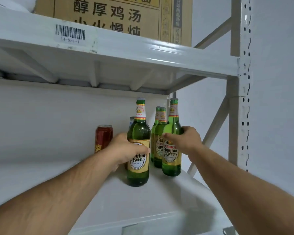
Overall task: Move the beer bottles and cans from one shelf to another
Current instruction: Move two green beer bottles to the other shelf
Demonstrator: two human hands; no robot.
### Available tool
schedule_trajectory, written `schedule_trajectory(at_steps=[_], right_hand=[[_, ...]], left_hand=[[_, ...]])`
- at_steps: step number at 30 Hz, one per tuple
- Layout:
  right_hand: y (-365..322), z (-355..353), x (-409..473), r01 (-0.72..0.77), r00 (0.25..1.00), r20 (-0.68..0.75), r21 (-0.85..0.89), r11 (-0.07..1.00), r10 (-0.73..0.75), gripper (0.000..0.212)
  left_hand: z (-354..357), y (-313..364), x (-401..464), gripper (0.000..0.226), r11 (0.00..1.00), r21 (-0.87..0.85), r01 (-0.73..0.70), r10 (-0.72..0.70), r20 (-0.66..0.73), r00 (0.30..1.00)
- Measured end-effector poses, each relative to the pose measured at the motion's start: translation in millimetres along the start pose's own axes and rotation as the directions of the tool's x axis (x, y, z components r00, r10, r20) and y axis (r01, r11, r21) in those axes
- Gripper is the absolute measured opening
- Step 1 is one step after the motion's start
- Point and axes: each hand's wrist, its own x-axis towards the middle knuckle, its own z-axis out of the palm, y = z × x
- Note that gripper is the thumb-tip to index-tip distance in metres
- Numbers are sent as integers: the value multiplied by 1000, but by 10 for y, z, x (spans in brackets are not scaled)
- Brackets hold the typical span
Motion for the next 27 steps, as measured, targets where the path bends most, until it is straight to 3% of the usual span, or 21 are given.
schedule_trajectory(at_steps=[16,27], right_hand=[[172,134,296,-56,994,88,-19,998,58,49],[101,104,257,-78,985,149,-47,996,84,43]], left_hand=[[108,-33,139,30,999,16,47,-47,-25,999],[154,-65,187,33,998,-2,56,-56,-18,998]])
